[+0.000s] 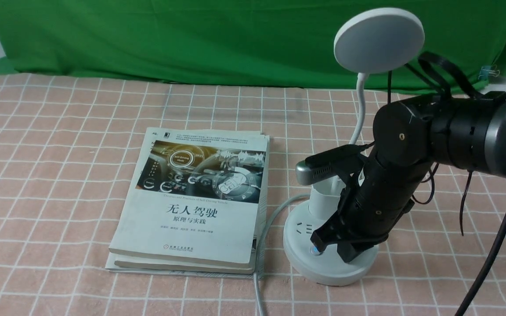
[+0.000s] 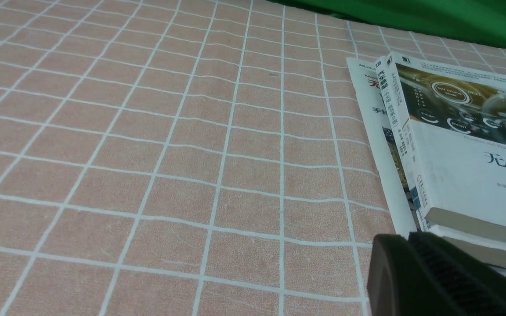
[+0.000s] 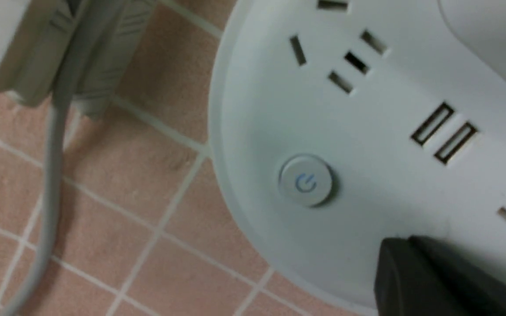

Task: Turn off the table lamp on the pink coffee tablecloth by hand.
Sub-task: 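Press the power button on the lamp base to turn the lamp off with the right gripper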

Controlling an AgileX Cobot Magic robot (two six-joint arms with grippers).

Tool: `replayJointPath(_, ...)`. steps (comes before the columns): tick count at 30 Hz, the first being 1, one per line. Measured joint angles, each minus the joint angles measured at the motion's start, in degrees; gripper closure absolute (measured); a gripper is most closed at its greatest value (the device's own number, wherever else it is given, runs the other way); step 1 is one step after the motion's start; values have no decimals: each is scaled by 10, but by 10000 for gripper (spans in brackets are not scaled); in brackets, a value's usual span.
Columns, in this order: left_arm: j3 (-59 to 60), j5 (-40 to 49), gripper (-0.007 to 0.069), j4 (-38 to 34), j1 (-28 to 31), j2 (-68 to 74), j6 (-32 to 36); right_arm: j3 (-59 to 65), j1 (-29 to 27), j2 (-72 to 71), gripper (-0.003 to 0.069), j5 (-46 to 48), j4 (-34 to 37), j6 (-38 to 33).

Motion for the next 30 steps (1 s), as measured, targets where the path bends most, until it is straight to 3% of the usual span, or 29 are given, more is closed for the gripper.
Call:
replayJointPath(8, 0, 0, 618, 0, 0, 0, 0, 1, 0, -54, 615, -4, 0, -1)
replayJointPath(22, 0, 0, 618, 0, 0, 0, 0, -2, -1, 8, 615, -5, -1, -1)
replayJointPath(30, 0, 0, 618, 0, 0, 0, 0, 1, -1, -54, 615, 0, -13, 0)
